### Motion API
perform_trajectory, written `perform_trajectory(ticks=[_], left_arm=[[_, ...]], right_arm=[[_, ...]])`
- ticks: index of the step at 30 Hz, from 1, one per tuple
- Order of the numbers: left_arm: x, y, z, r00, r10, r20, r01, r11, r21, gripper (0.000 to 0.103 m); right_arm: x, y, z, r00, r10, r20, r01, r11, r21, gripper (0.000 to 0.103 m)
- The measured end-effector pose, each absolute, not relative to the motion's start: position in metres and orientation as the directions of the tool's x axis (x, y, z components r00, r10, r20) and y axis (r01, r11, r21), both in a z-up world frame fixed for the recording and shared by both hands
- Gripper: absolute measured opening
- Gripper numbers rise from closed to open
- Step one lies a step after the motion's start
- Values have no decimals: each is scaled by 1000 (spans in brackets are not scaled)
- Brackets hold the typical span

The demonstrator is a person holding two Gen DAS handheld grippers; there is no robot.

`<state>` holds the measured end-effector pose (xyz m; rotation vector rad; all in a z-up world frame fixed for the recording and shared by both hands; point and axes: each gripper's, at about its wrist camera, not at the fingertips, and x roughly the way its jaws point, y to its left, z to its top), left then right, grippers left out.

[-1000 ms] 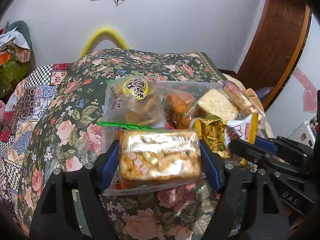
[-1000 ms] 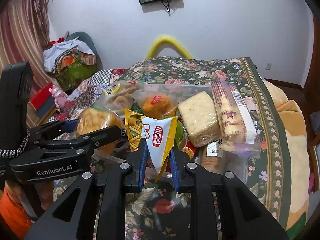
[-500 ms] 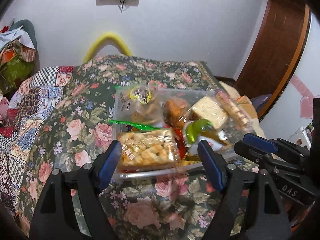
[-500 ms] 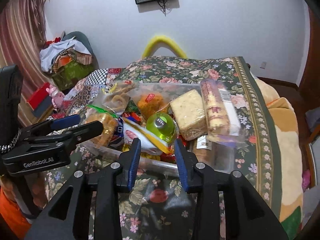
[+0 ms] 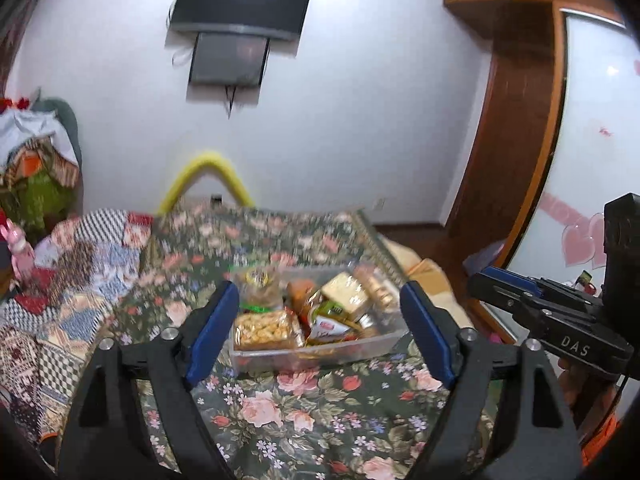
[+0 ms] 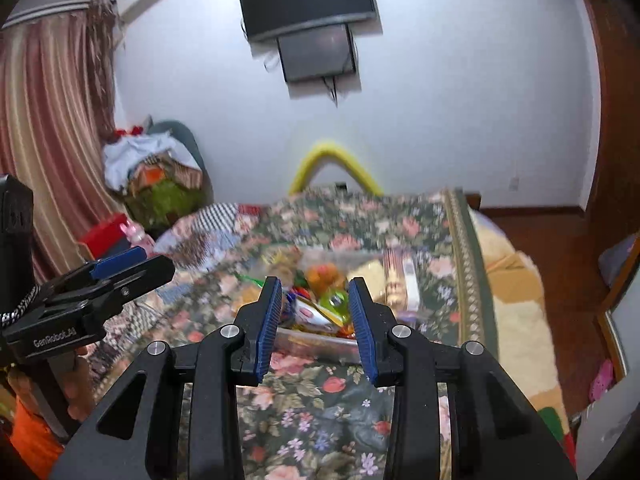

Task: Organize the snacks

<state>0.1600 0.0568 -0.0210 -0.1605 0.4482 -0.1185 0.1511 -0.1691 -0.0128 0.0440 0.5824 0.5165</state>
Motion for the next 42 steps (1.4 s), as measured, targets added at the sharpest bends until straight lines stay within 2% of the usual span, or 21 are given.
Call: perform_trajectory(ticks=[2,4,7,10,13,16,24,42], left_arm=[[139,52,-8,914,-137,-383,81,984,-160,87],[122,47,1,929,-121,-349,76,987,-139,90],[98,40,11,948,-102,-302,71,991,-113,95],[81,34,16,958,-87,-272,65,994,-86,102],[70,31,19,964,-73,-255,55,995,-78,103],[64,32,19,964,-74,-255,52,994,-92,103],[51,33,18,967,-62,-247,41,995,-92,103],[48,27,15,966,-56,-251,41,997,-64,103]], right_arm=[[137,-173,-2,729,483,-485,-456,871,181,38],[121,-178,10,749,485,-452,-455,872,182,61],[102,-184,22,783,474,-403,-443,879,175,80],[89,-187,29,800,465,-379,-437,885,163,86],[80,-186,31,814,450,-368,-431,892,138,92],[70,-186,31,830,432,-353,-418,901,120,103],[57,-184,28,844,408,-349,-409,910,73,103],[55,-188,23,842,398,-365,-397,914,81,103]])
